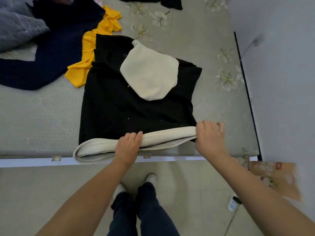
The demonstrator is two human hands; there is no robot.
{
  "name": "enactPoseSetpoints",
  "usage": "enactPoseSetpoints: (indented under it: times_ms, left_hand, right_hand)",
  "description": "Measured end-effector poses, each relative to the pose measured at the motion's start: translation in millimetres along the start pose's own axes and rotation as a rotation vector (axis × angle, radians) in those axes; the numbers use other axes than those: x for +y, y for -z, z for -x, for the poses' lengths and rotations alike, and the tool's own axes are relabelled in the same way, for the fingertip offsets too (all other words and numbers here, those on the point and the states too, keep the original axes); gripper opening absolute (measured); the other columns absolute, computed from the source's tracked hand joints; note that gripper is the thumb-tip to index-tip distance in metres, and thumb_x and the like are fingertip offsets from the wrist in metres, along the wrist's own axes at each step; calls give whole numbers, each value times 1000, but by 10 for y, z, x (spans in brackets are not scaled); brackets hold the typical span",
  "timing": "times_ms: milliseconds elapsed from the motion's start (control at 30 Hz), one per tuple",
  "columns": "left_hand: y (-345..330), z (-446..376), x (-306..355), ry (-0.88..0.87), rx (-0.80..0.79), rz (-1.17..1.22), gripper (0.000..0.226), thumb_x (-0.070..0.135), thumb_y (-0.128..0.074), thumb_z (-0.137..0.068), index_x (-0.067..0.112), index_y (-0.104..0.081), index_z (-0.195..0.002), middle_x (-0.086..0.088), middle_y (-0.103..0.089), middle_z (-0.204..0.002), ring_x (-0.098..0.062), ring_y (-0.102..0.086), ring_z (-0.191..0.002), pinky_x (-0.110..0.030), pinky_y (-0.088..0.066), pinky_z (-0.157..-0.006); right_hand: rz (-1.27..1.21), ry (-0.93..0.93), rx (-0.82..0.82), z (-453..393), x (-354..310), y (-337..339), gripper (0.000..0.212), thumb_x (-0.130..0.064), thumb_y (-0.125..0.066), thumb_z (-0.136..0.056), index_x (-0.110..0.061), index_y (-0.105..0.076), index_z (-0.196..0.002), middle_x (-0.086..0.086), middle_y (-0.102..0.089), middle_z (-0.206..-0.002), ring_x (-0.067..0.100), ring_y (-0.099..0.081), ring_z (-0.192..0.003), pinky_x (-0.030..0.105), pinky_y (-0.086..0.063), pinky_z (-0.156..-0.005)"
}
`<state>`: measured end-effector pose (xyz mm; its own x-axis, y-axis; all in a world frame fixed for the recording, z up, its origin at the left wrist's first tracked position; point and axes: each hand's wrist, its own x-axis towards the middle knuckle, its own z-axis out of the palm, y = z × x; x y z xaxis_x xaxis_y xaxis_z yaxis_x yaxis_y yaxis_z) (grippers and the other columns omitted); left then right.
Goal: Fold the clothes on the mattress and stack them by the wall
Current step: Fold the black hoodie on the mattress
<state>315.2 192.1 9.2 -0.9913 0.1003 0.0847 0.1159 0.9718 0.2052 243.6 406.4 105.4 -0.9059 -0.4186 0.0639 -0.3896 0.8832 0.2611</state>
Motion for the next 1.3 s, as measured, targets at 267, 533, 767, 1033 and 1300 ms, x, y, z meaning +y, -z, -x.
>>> enactPoseSetpoints:
  times_ms: [267,533,767,1033,1300]
  left_hand:
    - [84,-45,-94,-130,116,66,54,-9,-83,-36,-7,-69,-88,-16,-67,-69,-28,-65,-58,-29,-52,-52]
    - [173,306,-480,23,99,-26,35,-2,-42,-67,-4,-71,-87,-17,-71,-82,-32,-70,-73,-49,-53,-66]
    - [808,-7,-466,-105,207,-139,39,0,-36,-73,-5,-70,-93,-22,-70,-96,-37,-67,-87,-57,-51,-70]
    - [1417,-1266,-748,-68,349,-379,23,12,-37,-75,11,-49,-94,-4,-59,-64,-23,-60,-57,-40,-35,-83]
    - [1180,-2885,-1136,-110,181,-662,28,16,-36,-71,14,-42,-98,0,-58,-67,-20,-59,-62,-40,-34,-85]
  right_hand:
    - [-70,173,-127,23,-571,-465,69,-9,-85,-43,-7,-67,-110,13,-70,-101,27,-67,-93,45,-51,-83]
    - [-285,185,104,261,-370,-472,57,14,-83,-31,7,-70,-86,22,-71,-86,34,-70,-74,47,-56,-60]
    - [-322,159,267,63,-184,34,44,2,-33,-66,7,-71,-88,20,-71,-88,35,-70,-76,46,-56,-61]
    - [-140,33,391,-1215,250,386,20,3,-55,-62,-5,-68,-74,8,-62,-62,24,-60,-55,32,-43,-68]
    - [-98,-74,250,-2658,607,-170,15,1,-65,-52,-7,-66,-65,10,-57,-56,25,-58,-51,39,-47,-71]
